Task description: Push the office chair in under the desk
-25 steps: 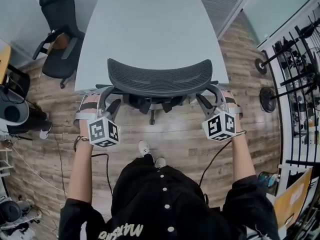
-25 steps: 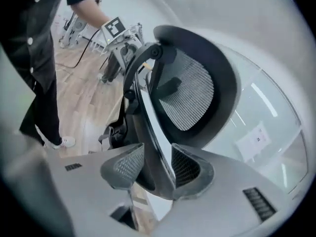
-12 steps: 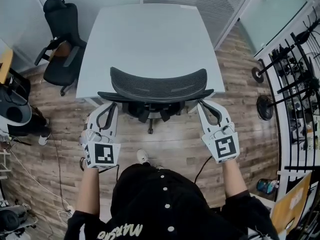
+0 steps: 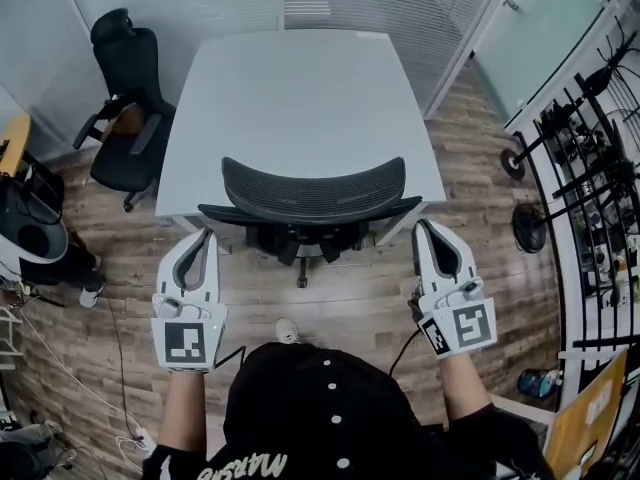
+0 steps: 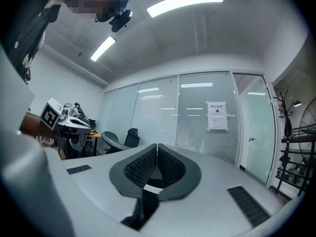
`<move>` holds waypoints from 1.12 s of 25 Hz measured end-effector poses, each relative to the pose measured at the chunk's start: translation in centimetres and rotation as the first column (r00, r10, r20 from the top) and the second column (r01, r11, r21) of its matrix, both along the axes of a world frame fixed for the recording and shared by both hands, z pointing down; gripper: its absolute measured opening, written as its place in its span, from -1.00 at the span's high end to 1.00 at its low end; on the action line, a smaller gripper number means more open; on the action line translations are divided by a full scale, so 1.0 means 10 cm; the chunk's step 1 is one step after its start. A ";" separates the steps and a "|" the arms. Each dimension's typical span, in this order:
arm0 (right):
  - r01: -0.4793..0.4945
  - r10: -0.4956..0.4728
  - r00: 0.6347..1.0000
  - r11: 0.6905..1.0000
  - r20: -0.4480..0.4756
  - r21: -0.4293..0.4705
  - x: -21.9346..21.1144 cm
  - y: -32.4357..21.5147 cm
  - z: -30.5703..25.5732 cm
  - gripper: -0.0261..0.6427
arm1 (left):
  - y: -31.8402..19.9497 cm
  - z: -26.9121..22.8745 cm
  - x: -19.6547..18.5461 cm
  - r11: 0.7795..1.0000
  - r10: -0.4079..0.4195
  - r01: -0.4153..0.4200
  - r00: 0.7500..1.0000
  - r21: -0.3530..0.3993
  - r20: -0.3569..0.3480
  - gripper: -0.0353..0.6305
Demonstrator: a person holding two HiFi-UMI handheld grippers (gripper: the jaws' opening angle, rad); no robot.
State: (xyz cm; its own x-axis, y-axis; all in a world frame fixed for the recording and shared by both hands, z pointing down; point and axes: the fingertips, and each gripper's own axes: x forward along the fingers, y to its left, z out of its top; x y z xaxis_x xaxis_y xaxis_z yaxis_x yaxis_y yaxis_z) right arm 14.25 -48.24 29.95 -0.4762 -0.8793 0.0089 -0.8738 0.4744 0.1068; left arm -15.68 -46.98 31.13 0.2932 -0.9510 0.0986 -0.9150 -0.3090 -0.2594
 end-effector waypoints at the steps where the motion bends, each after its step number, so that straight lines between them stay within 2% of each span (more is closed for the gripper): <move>1: -0.018 0.018 1.000 1.000 0.007 0.012 0.04 0.02 -0.04 0.83 | 0.02 -0.01 -0.02 1.000 -0.015 0.015 1.000 0.004 -0.002 0.84; 5: -0.090 0.091 0.996 0.994 -0.001 0.055 0.20 0.08 -0.14 0.83 | 0.07 -0.07 -0.15 0.996 -0.087 0.087 0.996 0.018 -0.007 0.84; 11: -0.150 0.148 0.988 0.987 0.036 0.049 0.41 0.11 -0.16 0.83 | 0.11 -0.11 -0.27 0.992 -0.120 0.120 0.992 0.030 0.028 0.84; 28: -0.111 0.110 0.994 0.993 0.007 0.032 0.16 0.12 -0.08 0.84 | 0.13 -0.06 -0.22 0.995 -0.100 0.100 0.995 0.031 0.001 0.84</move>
